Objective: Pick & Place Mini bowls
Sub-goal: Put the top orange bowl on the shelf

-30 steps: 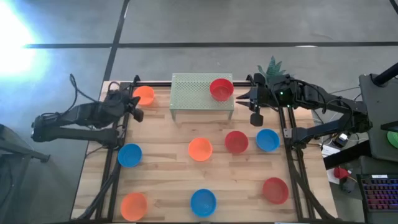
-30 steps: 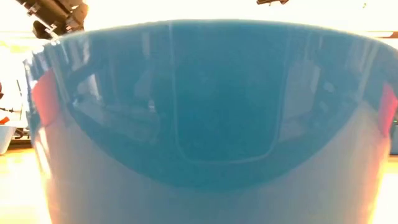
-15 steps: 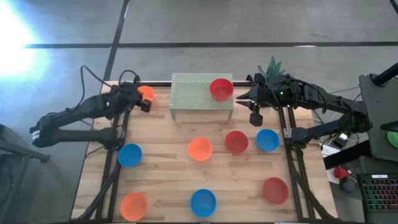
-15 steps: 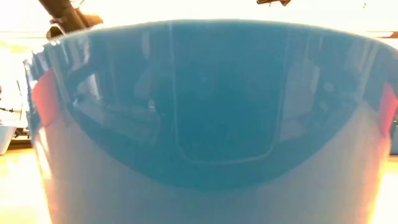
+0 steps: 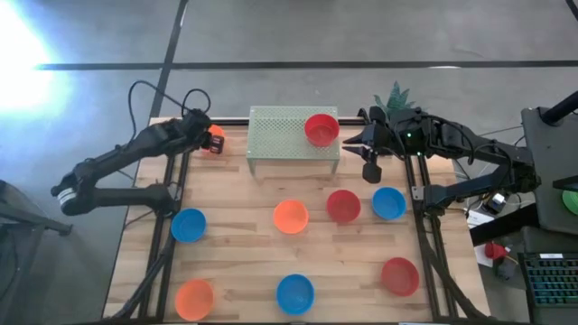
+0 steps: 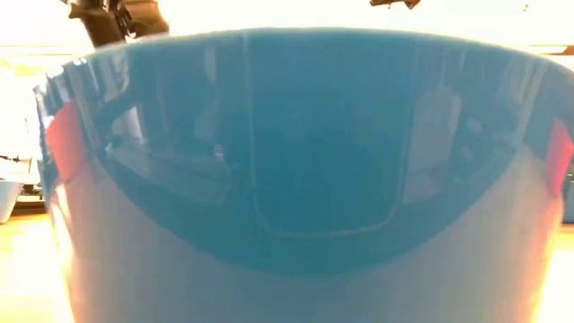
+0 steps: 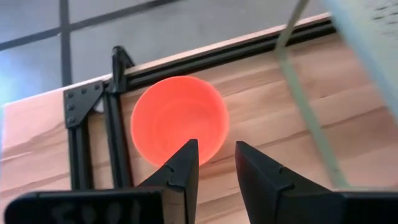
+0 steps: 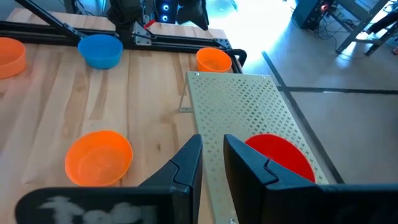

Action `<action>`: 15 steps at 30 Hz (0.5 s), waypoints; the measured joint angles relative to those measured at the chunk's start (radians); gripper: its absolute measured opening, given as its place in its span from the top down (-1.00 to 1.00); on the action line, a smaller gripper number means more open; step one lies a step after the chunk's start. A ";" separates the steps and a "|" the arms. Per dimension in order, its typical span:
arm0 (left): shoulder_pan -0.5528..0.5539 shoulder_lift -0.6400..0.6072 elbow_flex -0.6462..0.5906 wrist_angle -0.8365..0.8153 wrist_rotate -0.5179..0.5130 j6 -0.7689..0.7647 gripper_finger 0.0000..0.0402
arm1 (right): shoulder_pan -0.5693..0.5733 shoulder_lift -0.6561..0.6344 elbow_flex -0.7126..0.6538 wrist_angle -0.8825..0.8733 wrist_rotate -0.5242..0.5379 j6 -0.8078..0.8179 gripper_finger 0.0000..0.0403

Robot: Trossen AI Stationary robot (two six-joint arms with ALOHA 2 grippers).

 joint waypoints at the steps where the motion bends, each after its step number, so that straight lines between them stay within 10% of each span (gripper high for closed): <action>1: 0.010 0.017 0.000 0.002 0.002 0.010 0.51 | 0.000 0.000 0.000 0.000 0.000 0.003 0.69; 15: 0.055 0.253 -0.002 0.054 0.062 0.109 0.51 | 0.000 0.000 0.000 0.000 0.000 0.007 0.69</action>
